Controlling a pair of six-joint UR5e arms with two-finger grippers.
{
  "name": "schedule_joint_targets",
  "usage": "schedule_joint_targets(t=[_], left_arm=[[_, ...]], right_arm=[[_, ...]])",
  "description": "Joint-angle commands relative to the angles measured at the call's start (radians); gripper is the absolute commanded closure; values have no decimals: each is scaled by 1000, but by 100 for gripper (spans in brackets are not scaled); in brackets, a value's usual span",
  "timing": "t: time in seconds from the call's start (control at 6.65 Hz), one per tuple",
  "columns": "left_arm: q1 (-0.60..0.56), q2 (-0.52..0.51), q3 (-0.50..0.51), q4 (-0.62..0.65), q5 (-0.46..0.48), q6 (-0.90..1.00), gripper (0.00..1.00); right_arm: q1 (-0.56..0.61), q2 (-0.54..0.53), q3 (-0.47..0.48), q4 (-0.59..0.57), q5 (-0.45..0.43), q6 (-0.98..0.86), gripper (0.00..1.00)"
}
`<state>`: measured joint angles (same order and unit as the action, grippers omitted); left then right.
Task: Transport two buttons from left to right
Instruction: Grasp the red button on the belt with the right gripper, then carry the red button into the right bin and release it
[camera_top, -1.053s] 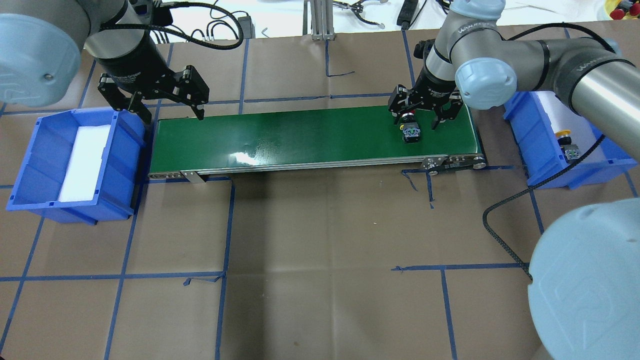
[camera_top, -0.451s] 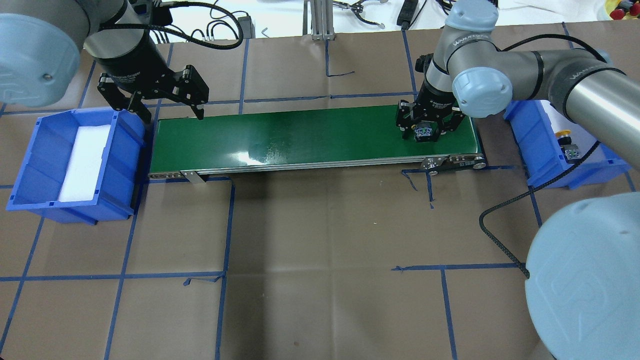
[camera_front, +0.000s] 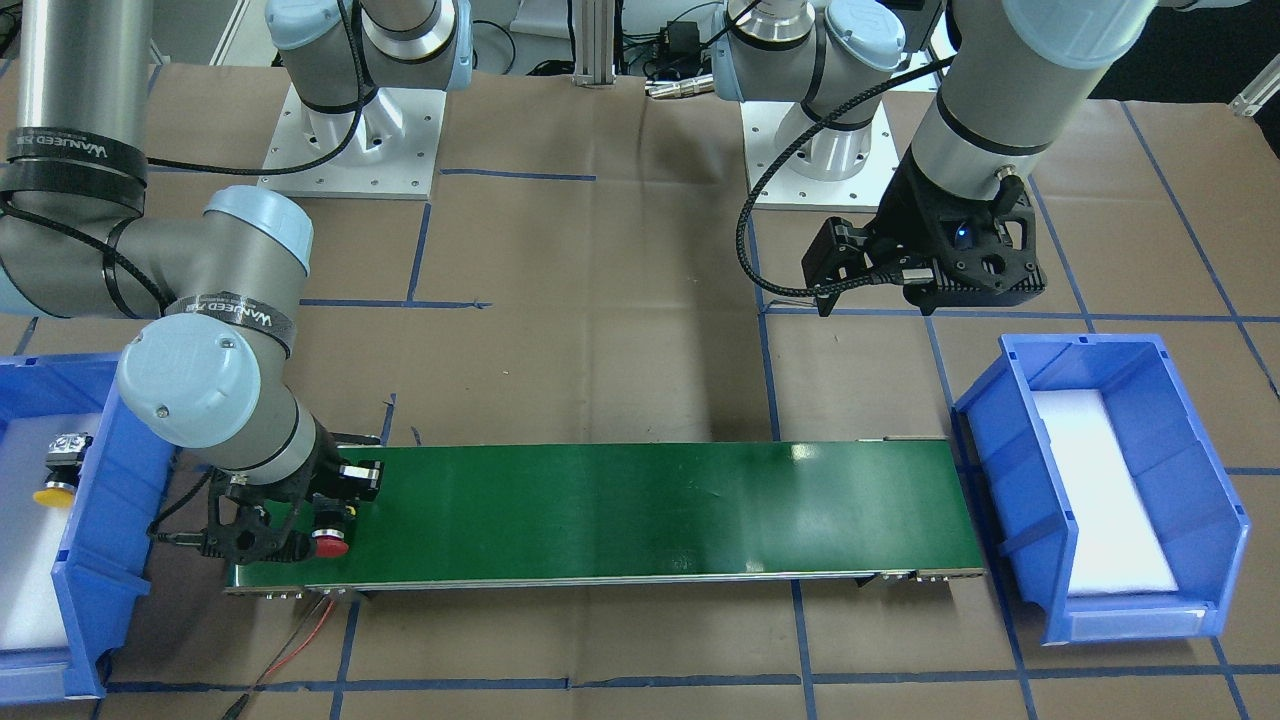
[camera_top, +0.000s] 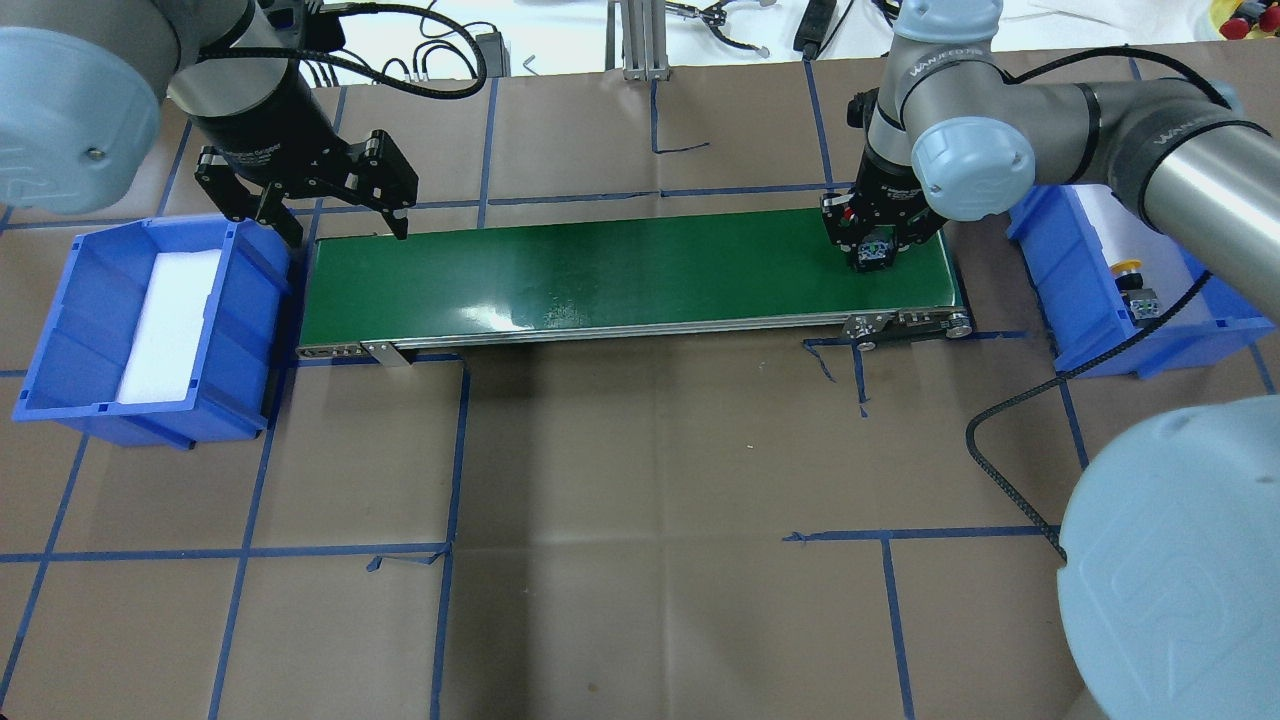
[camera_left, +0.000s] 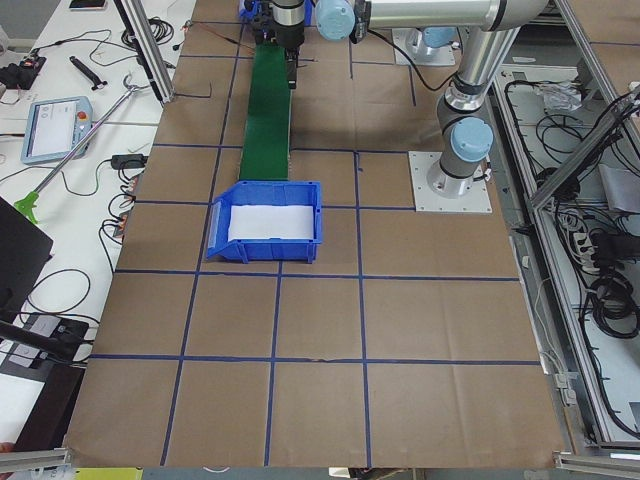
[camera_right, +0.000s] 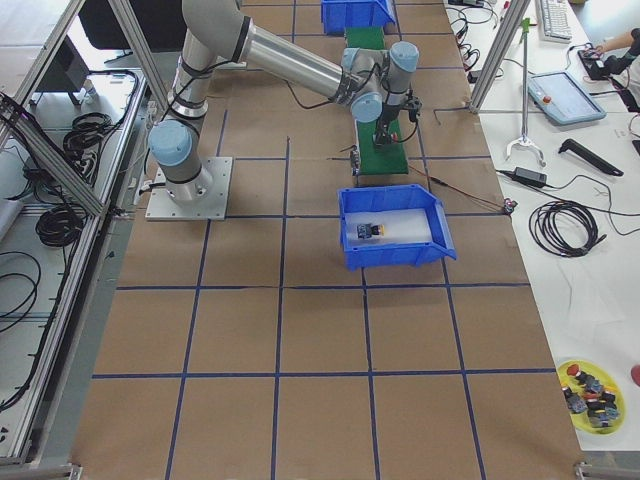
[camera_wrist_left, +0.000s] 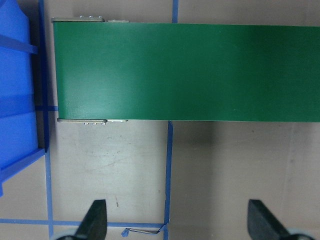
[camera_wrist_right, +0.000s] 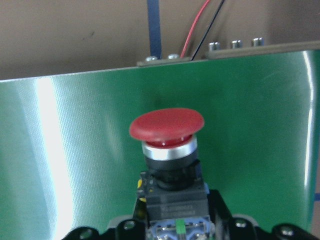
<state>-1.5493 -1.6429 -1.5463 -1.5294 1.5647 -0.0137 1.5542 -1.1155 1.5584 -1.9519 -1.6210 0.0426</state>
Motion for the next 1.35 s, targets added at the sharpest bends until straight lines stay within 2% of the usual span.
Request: schedule_joint_targets(t=[0.0, 0.15, 0.3, 0.45, 0.6, 0.9, 1.2], left_arm=[[0, 0, 0, 0, 0, 1, 0], [0, 0, 0, 0, 0, 0, 0], [0, 0, 0, 0, 0, 0, 0], [0, 0, 0, 0, 0, 1, 0], [0, 0, 0, 0, 0, 1, 0], [0, 0, 0, 0, 0, 1, 0], [0, 0, 0, 0, 0, 0, 0]], right_arm=[[-41, -73, -100, 153, -30, -18, 94], [-147, -128, -183, 297, -28, -149, 94], [-280, -132, -239, 345, -23, -344, 94], [-403, -113, -250, 337, -16, -469, 94], [-469, -77, -245, 324, -13, -556, 94], [-480, 60, -251, 178, 9, -586, 95], [-477, 115, -242, 118, 72, -581, 94]])
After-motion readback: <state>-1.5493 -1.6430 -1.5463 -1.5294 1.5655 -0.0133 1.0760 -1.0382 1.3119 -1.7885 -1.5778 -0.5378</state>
